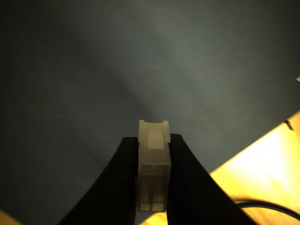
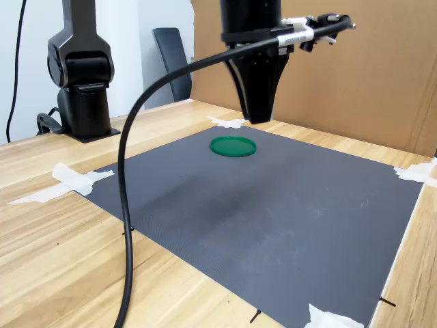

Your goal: Grasp a white terminal and put it in the green lid.

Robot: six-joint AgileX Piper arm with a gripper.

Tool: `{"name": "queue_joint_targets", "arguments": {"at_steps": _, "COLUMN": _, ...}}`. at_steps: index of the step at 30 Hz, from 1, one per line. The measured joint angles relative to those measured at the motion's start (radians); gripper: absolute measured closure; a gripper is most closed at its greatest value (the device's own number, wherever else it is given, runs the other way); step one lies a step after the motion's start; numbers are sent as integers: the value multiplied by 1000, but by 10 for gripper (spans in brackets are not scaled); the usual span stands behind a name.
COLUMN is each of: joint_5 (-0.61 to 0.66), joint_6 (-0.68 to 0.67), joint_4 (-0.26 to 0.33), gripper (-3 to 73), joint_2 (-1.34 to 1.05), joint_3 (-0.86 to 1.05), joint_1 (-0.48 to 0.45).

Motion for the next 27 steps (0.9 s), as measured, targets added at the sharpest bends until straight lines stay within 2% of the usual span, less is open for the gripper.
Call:
{"name": "queue_joint_targets", "arguments": {"at_steps": 6, "joint_5": 70, "joint_6": 116, "joint_4": 21, "gripper": 602, "joint_2": -71, "joint_3": 0, "joint_1": 114}}
{"name": "queue_joint_targets", "arguments": {"at_steps": 7, "joint_5": 83, "joint_6": 155, "joint_4": 21, "gripper": 602, "joint_2": -99, "joint_3": 0, "joint_1": 159}}
{"name": "queue_joint_targets", "arguments": {"at_steps": 11, "joint_5": 89, "joint_6": 208, "joint_4": 21, "gripper": 603, "joint_2": -128, "joint_3": 1, "joint_1": 243}}
{"name": "queue_joint_targets", "arguments": {"at_steps": 12, "joint_5": 88, "joint_6": 238, "joint_4": 22, "gripper": 603, "joint_2": -144, "joint_3": 21, "joint_1": 299}}
{"name": "queue_joint_targets", "arguments": {"at_steps": 17, "joint_5": 77, "joint_6": 254, "joint_4": 27, "gripper": 603, "joint_2": -170, "joint_3": 110, "joint_1": 342}}
{"name": "queue_joint_targets", "arguments": {"at_steps": 20, "joint_5": 2, "joint_6": 245, "joint_4": 28, "gripper": 603, "joint_2": -215, "joint_3": 208, "joint_1": 371}}
{"name": "queue_joint_targets", "arguments": {"at_steps": 22, "joint_5": -88, "joint_6": 190, "joint_4": 40, "gripper": 603, "joint_2": -261, "joint_3": 325, "joint_1": 378}}
{"name": "queue_joint_targets", "arguments": {"at_steps": 27, "joint_5": -90, "joint_6": 175, "joint_4": 43, "gripper": 603, "joint_2": -265, "joint_3": 360, "joint_1": 379}}
